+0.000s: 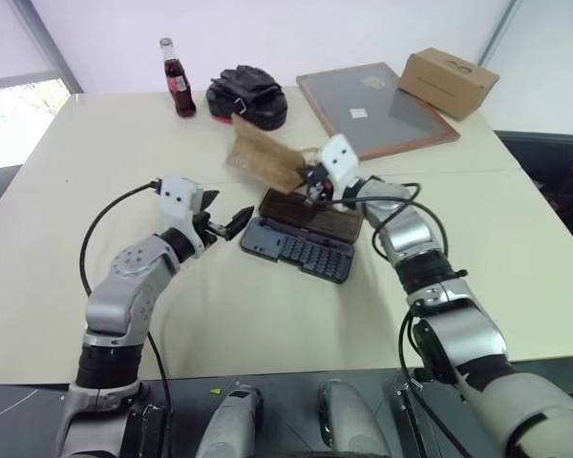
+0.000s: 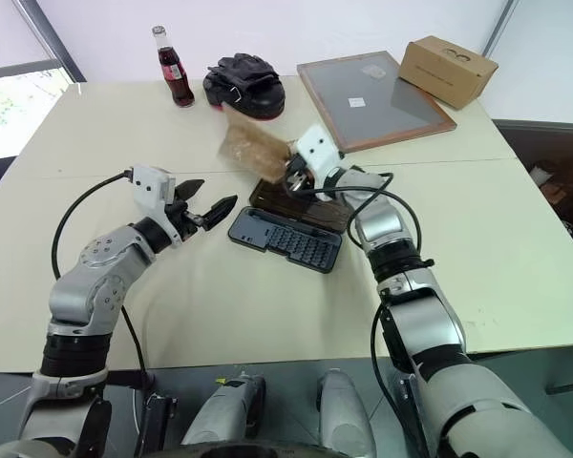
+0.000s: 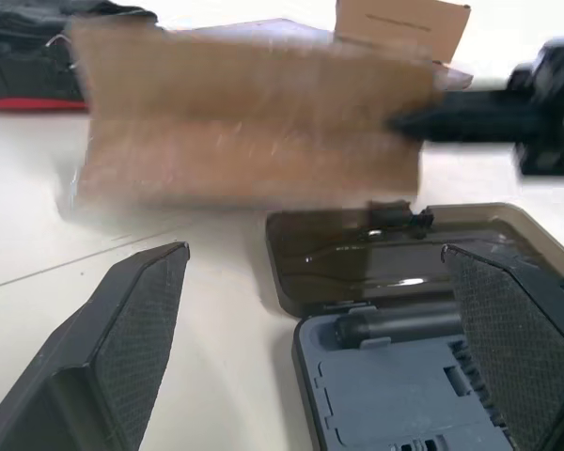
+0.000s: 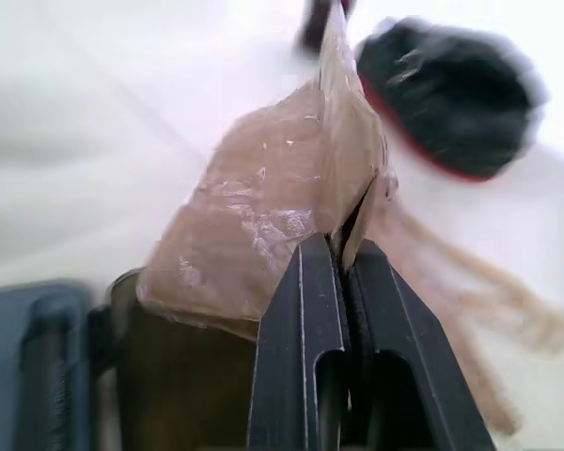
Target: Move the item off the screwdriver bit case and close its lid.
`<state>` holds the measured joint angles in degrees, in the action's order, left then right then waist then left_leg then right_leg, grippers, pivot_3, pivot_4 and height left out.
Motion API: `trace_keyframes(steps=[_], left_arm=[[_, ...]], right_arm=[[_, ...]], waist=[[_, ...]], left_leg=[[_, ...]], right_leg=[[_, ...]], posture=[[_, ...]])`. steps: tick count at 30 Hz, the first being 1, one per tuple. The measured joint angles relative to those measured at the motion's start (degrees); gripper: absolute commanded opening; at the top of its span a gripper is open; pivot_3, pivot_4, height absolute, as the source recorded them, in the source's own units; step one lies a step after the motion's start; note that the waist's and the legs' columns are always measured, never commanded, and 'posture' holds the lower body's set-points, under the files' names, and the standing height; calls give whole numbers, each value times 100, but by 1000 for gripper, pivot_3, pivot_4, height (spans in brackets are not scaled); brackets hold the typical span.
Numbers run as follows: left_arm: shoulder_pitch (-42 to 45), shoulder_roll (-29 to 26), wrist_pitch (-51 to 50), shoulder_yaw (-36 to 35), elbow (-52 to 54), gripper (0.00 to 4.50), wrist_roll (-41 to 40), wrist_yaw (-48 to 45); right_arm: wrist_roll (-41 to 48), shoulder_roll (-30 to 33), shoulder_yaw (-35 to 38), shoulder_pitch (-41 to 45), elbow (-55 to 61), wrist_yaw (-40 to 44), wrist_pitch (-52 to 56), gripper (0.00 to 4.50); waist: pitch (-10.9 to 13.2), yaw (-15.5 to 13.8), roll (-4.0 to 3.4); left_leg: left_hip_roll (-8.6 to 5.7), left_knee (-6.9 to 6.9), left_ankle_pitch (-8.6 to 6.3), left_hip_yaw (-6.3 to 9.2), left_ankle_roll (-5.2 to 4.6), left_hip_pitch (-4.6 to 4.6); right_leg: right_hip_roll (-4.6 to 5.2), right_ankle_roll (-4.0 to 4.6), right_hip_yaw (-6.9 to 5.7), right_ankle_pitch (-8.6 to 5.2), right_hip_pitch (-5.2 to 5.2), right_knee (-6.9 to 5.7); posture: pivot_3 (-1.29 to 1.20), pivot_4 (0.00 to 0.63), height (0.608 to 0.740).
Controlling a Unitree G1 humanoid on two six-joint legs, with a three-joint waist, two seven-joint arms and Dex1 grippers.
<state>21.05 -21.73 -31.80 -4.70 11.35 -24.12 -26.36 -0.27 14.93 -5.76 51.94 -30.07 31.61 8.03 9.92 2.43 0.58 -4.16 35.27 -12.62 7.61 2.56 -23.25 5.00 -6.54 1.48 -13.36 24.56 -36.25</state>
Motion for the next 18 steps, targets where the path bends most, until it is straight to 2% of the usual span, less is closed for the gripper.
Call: trace_keyframes(steps=[5, 9, 12, 18], left_arm=[[22, 63, 12, 150, -31, 4500, 23, -77], [118, 77, 59, 191, -233, 4500, 56, -173], [193, 77, 127, 196, -392, 4500, 102, -236], [425, 121, 242, 316, -591, 4500, 121, -360]], right_arm=[[54, 317, 444, -230, 1249, -493, 572, 68], [-149, 1109, 1025, -638, 2049, -1069, 944, 68], [-392, 1519, 1321, -811, 2378, -1431, 1038, 68], [-978, 1995, 1392, -1549, 2767, -1934, 1165, 68]], waist=[[0, -13, 0], [0, -144, 0], [0, -149, 0], [-1, -141, -1]], left_leg=[[0, 0, 0, -1, 0, 0], [-4, 1, -1, -6, -1, -3], [-2, 0, -1, -13, -2, -2], [1, 1, -1, -18, -3, 2]], right_leg=[[1, 0, 0, 0, 0, 0], [5, 0, 0, 0, -1, 5], [4, 0, 1, 0, -1, 6], [3, 0, 3, 0, -3, 4]], posture=[[0, 150, 740], [0, 150, 740], [0, 150, 740], [0, 150, 740]])
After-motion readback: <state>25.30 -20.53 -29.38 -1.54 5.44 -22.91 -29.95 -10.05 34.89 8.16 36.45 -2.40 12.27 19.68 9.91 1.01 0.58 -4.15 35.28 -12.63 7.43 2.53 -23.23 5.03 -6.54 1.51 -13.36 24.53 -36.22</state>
